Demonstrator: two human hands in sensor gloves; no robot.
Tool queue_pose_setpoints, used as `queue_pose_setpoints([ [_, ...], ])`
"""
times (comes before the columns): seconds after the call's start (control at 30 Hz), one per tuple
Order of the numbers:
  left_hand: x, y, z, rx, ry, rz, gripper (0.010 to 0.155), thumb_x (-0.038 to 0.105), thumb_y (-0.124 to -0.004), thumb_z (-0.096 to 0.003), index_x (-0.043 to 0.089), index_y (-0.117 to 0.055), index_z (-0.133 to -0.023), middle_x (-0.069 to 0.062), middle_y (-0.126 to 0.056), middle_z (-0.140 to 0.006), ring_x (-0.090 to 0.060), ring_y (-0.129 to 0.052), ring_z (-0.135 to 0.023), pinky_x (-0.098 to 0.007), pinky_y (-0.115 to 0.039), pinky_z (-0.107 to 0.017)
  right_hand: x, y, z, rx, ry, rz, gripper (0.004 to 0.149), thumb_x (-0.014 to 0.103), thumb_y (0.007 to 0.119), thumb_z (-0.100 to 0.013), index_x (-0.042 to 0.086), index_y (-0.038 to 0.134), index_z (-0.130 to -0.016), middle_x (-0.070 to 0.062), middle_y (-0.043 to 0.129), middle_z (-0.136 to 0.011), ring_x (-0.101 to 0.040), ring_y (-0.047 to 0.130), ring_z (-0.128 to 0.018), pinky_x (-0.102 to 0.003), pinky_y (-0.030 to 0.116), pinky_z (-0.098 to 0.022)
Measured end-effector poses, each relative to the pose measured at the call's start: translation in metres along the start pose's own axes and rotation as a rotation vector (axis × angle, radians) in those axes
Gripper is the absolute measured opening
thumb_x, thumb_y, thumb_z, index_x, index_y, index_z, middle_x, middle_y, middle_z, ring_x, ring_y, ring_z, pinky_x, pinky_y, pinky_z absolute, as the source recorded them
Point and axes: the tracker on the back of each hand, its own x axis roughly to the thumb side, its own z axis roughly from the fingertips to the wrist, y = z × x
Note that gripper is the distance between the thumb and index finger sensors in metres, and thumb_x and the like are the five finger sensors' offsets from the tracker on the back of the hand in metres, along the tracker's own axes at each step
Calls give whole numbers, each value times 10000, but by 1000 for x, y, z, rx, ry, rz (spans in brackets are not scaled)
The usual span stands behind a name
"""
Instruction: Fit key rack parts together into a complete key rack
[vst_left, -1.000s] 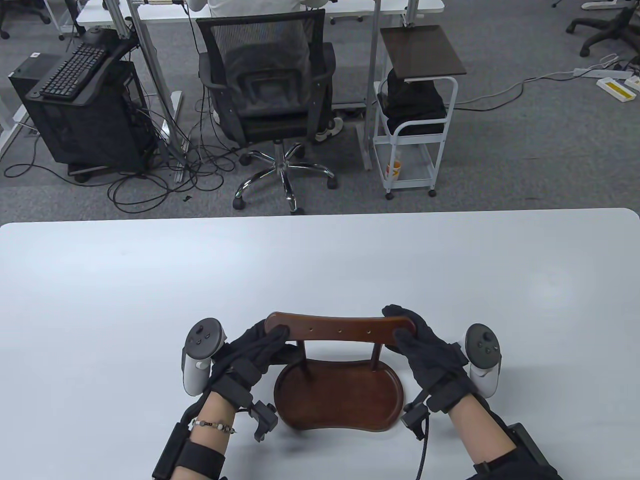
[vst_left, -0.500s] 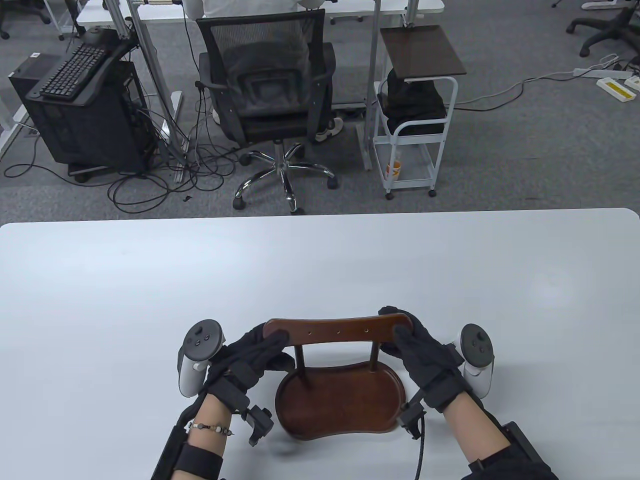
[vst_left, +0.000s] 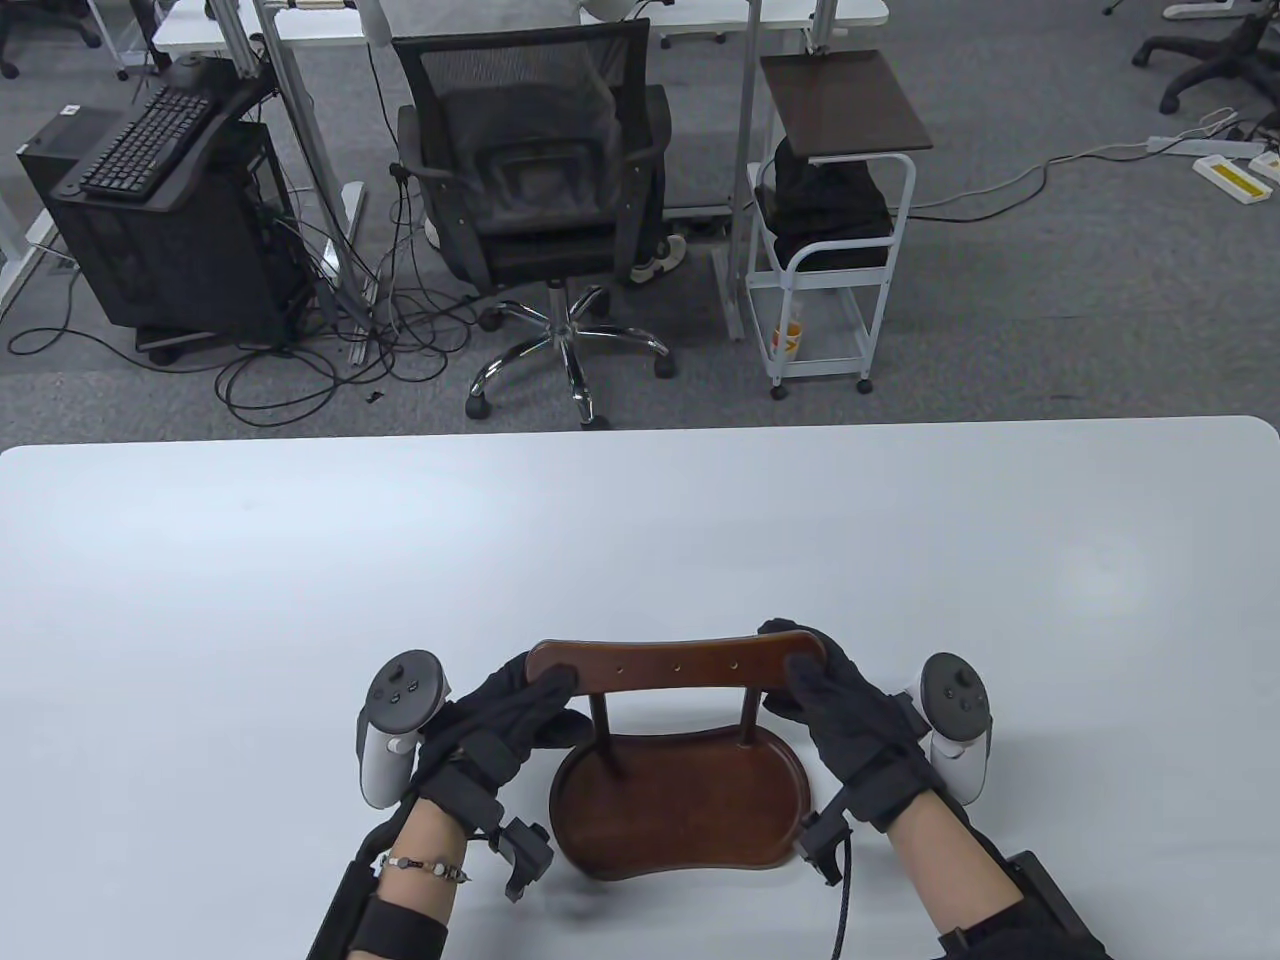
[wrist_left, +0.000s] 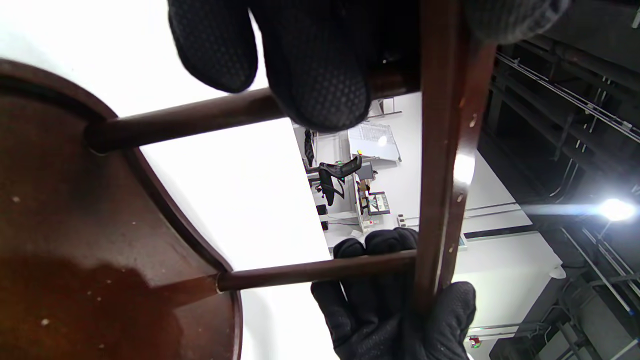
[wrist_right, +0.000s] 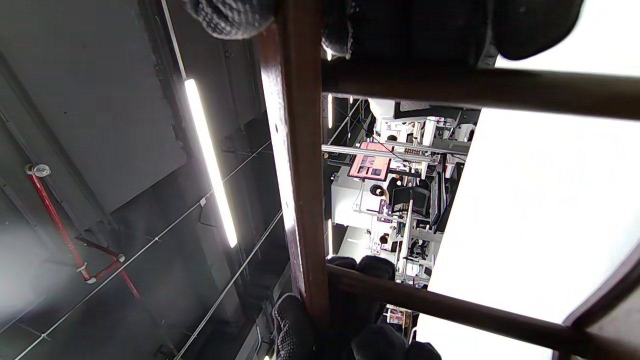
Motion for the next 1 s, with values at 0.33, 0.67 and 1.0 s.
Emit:
queue_pose_setpoints([
  [0.33,-2,-1,-1,-13,4,26,558,588,-657,-579,311,-610,-1061,-7,-737,-1125,-183,-960,-740,-514,-760,-653,-4,2,6,16,28,-51,644,496,619,-560,115,552,-1075,-130,741,-1044,-407,726,-921,-626,619,-622],
  [0.67,-4,-7,7,-24,11,53,598,600,-657,-578,301,-566,-1087,-3,-685,-1160,-246,-910,-864,-539,-727,-682,-8,6,18,30,66,-39,704,513,609,-569,79,473,-1106,-170,654,-1098,-443,620,-977,-670,541,-636],
  [1.0,-5,5,33,-7,49,-58,720,603,-657,-578,233,-430,-1153,-97,-545,-1222,-290,-859,-921,-565,-706,-686,-4,-1,33,18,100,51,728,499,607,-574,48,426,-1116,-220,588,-1121,-505,568,-969,-671,522,-641],
])
